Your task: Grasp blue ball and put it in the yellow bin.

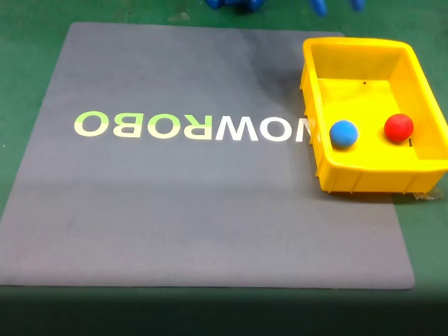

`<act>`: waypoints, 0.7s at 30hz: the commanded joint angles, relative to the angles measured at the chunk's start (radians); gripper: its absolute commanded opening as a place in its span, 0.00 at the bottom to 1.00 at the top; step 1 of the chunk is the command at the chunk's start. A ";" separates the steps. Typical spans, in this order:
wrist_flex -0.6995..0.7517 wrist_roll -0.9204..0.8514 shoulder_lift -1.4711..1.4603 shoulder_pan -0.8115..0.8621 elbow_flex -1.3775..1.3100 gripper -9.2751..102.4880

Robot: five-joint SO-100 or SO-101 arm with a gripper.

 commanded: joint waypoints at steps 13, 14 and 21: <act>0.348 -0.037 0.841 0.253 0.738 0.08; 0.402 -0.038 0.885 0.255 0.765 0.08; 0.588 0.009 1.098 0.279 0.956 0.08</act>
